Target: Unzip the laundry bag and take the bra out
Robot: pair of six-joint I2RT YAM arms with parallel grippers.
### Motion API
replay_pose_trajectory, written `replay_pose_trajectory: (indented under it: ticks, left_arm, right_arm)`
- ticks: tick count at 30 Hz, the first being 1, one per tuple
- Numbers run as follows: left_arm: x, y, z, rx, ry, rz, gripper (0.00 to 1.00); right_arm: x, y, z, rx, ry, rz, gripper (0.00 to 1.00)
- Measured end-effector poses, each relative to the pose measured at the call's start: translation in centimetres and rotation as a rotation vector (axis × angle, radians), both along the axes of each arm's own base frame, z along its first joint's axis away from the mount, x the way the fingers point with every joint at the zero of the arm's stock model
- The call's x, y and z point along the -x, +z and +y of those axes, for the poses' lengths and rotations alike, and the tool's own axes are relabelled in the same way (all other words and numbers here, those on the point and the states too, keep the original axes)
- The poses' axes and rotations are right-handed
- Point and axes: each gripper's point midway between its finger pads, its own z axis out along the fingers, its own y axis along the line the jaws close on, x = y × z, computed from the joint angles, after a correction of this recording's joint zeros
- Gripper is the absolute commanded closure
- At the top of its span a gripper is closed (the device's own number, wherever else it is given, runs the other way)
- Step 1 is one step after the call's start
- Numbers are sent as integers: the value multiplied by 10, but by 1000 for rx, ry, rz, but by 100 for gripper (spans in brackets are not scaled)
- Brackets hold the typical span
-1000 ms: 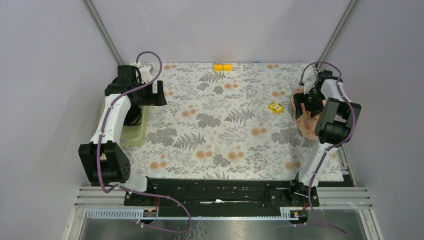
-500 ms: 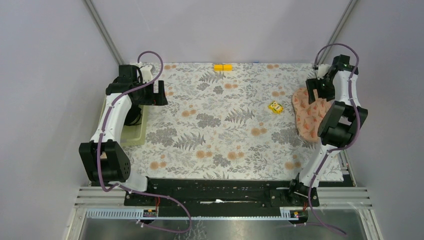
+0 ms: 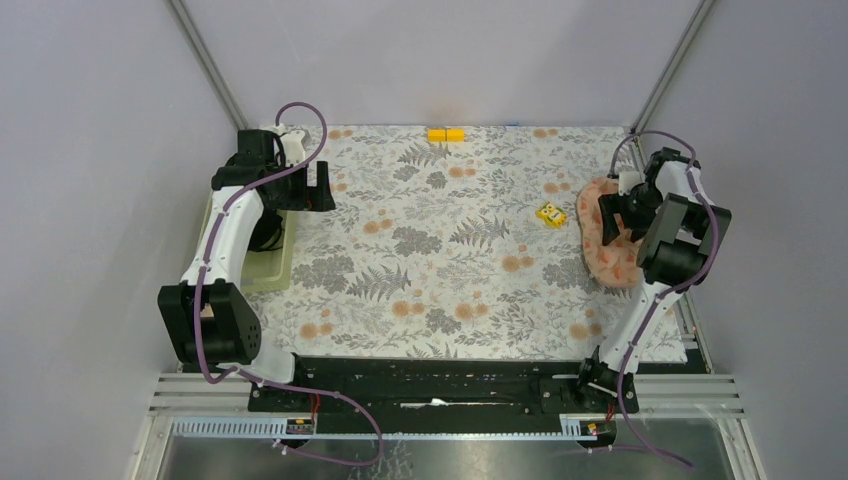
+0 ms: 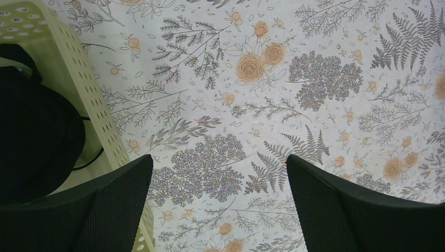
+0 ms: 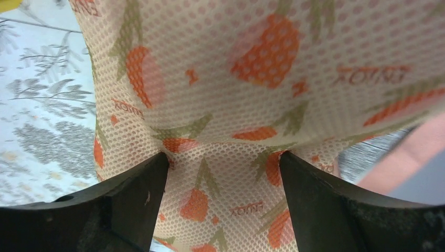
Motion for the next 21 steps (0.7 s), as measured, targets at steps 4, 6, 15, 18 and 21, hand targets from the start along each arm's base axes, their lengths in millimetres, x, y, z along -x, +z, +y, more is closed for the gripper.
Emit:
replay_pose_trajectory:
  ticks: [4, 6, 15, 18, 21]
  left_arm:
    - [0, 0, 0, 0, 1, 0, 1]
    - [0, 0, 0, -1, 2, -1, 1]
    - [-1, 0, 2, -14, 9, -2, 1]
    - [-1, 0, 3, -19, 12, -3, 1]
    - [0, 2, 5, -34, 13, -13, 1]
  right_arm:
    - [9, -8, 28, -87, -9, 19, 16]
    - [12, -7, 45, -110, -8, 15, 17]
    - [13, -12, 136, -148, 68, 46, 18]
    - [7, -11, 169, -180, 74, 45, 18]
    - [-3, -9, 208, -241, 77, 40, 18]
